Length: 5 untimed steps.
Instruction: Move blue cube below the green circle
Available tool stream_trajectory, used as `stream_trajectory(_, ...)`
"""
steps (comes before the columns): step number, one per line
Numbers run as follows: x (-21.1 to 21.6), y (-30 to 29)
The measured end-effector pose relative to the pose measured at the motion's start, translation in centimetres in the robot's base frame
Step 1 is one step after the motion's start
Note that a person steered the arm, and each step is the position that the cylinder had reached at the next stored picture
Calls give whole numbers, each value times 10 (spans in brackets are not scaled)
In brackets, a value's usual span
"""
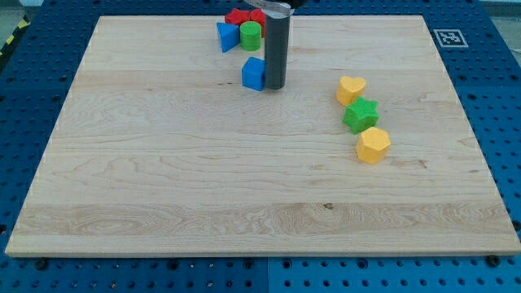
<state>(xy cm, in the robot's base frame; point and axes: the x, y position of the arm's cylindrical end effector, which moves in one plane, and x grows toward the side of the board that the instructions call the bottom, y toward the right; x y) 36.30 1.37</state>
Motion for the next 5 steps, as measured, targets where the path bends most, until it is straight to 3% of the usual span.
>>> stream_trajectory(3, 2, -51)
stream_trajectory(5, -8, -47)
